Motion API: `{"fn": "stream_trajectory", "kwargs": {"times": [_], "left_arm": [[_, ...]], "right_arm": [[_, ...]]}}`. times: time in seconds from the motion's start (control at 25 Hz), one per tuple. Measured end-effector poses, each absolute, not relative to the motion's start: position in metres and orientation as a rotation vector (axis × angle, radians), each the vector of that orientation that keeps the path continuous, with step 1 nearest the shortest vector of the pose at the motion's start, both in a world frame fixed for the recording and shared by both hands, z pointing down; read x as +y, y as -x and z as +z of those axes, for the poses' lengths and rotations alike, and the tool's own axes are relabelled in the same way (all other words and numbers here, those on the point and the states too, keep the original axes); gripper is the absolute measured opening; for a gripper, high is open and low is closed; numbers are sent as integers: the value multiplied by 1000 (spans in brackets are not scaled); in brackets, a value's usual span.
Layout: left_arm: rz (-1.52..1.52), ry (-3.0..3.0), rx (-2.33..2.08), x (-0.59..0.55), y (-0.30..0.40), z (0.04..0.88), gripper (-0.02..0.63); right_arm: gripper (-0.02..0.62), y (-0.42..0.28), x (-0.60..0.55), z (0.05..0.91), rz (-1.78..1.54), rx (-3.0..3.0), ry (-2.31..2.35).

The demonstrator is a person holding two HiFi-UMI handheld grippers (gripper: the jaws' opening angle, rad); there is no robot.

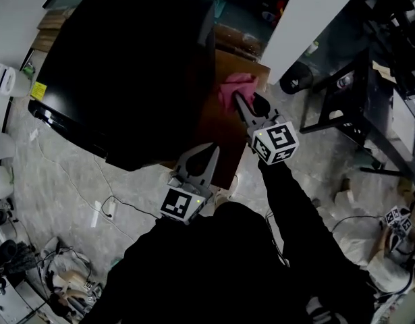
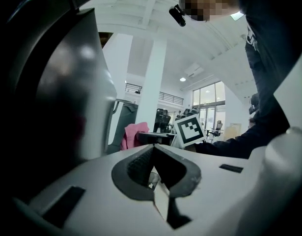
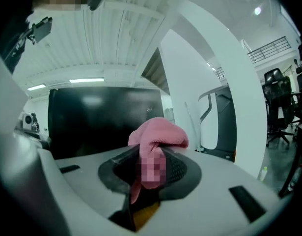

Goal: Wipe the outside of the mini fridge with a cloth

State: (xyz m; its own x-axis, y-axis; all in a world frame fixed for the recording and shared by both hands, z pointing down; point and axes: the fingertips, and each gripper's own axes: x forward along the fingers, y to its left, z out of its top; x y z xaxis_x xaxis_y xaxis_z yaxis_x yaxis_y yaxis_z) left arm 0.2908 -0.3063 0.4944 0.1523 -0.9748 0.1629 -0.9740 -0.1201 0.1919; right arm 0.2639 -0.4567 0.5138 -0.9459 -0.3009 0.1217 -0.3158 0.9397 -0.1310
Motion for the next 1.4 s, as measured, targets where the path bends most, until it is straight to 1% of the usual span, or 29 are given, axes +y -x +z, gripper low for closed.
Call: {"fn": "stream_trajectory", "kwargs": {"times": [0.24, 0.44, 0.84, 1.04, 1.4], "left_arm": [[-19, -2410, -1702, -243, -296, 449, 6], [-28, -2539, -1563, -179, -280, 428, 6], [-38, -2668, -1439, -110, -261, 410, 6], [-44, -2683, -1474, -90, -271, 402, 6], [-49, -2615, -1623, -29, -280, 375, 6]], "right_arm": [[101, -302, -361, 430, 171, -3039, -632], [101, -306, -272, 391, 150, -3047, -760], [101, -316, -159, 362, 137, -3042, -896], [103, -335, -129, 360, 149, -3039, -867], [103, -344, -62, 356, 204, -3082, -698]]}}
